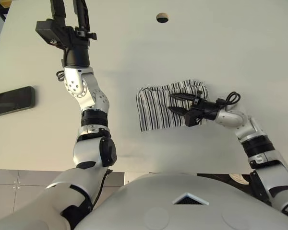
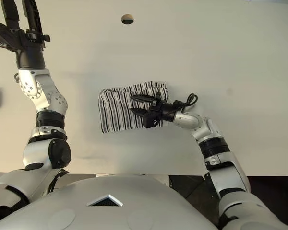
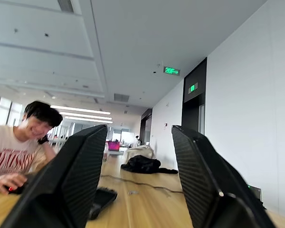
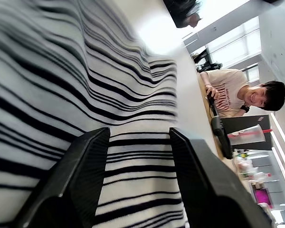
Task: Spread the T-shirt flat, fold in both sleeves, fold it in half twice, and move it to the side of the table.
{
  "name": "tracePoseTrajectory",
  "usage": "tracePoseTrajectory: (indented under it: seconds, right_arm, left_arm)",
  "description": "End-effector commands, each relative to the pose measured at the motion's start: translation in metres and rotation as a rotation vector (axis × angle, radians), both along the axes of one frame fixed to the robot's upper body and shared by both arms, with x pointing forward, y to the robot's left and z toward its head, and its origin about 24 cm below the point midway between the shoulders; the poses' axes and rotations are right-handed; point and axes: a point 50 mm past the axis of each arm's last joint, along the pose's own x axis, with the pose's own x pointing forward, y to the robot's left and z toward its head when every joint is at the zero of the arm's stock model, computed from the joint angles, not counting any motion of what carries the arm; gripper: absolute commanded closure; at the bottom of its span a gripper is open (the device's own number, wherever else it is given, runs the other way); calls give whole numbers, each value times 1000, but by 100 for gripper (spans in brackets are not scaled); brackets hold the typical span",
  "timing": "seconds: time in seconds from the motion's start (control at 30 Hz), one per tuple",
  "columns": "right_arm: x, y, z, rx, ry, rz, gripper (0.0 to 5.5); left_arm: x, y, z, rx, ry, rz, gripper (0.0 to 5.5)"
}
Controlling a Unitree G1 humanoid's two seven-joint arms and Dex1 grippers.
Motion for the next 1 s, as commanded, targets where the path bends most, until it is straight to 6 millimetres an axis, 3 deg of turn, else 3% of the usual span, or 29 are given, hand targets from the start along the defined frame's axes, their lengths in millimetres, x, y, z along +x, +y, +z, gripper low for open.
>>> tracePoseTrajectory:
  seconds: [0.03, 0.1, 0.23, 0.33, 0.43, 0.5, 0.63, 0.73, 0.83, 0.9, 1.0]
  right_arm:
    - [21, -48, -23, -541, -2, -57, 318]
    - [27, -83, -20, -694, 32, -117, 318]
    - [18, -187, 9, -952, 198, -363, 318]
    - [8, -230, 27, -995, 321, -543, 318]
    - [13, -253, 47, -972, 338, -691, 318]
    - [27, -251, 60, -921, 272, -740, 318]
    - [77, -215, 103, -627, -186, -745, 318]
    - [73, -217, 135, -504, -358, -748, 318]
    - [72, -193, 163, -345, -498, -718, 318]
    - [82, -154, 162, -116, -555, -712, 318]
    - [100, -105, 135, 217, -470, -767, 318]
  left_arm:
    - [-7, -7, -2, -16, -29, -16, 298]
    - [-8, -12, -4, -25, -35, -17, 298]
    - [-12, -21, -6, -30, -41, -15, 298]
    - [-13, -21, -7, -29, -42, -5, 298]
    - [-14, -17, -5, -26, -51, 14, 298]
    - [-16, -14, -2, -27, -62, 28, 298]
    - [-22, -16, 2, -8, -82, 27, 298]
    - [-20, -17, 9, 11, -87, 36, 298]
    - [-19, -16, 22, 19, -100, 64, 298]
    - [-9, -22, 31, -56, -81, 1, 298]
    - [9, -34, 49, -56, -58, -49, 298]
